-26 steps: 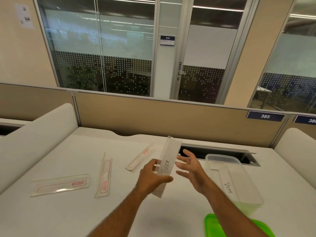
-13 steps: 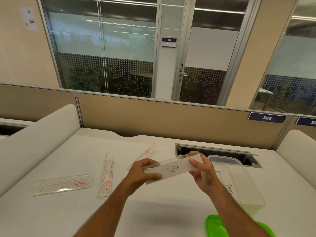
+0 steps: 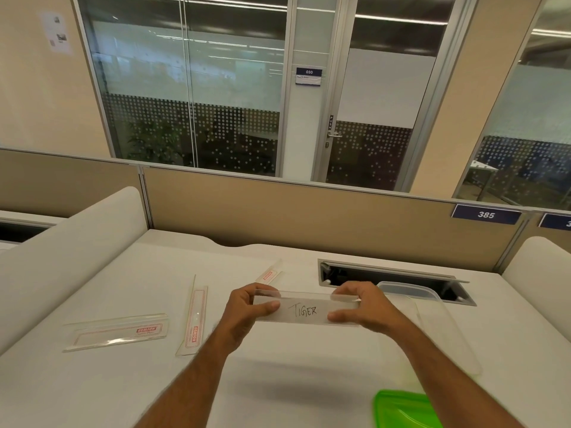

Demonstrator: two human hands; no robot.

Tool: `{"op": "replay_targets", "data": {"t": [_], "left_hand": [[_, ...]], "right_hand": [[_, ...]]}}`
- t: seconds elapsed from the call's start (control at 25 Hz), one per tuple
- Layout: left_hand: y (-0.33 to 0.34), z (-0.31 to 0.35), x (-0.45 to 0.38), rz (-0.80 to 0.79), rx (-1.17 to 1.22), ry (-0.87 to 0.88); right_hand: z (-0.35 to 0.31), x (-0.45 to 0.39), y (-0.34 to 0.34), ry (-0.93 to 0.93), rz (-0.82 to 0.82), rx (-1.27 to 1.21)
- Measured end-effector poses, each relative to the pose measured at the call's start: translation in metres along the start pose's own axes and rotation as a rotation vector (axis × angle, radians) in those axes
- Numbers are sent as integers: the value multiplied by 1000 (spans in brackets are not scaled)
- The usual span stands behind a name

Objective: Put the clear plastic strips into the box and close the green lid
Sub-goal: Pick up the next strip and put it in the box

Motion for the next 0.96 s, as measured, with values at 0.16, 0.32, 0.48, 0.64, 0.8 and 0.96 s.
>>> {"op": "replay_targets", "data": {"t": [0.16, 0.32, 0.48, 0.64, 0.8, 0.96], "left_hand": [[11, -10, 3, -59, -95, -12], [21, -16, 5, -93, -172, -39], [22, -21, 2, 7, -330, -27], [-6, -36, 2, 105, -1001, 8], [-33, -75, 1, -88, -1490, 8], [-48, -111, 5, -121, -1536, -112]], "right_hand": [[-24, -2, 12, -151, -208, 550], [-32, -2, 34, -219, -239, 802], [-21, 2, 23, -141, -145, 835], [3, -6, -31, 157, 116, 740], [53, -2, -81, 479, 366, 639], [102, 10, -90, 660, 330, 657]]}}
Point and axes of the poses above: each hand's wrist, its own x-axis away from the middle knuckle, its own y-axis out of the palm, z = x × y, the point moved 4 cm from there along -x, towards the middle knuckle, and after that the axes turned 14 degrees about x, right-handed, at the moved point
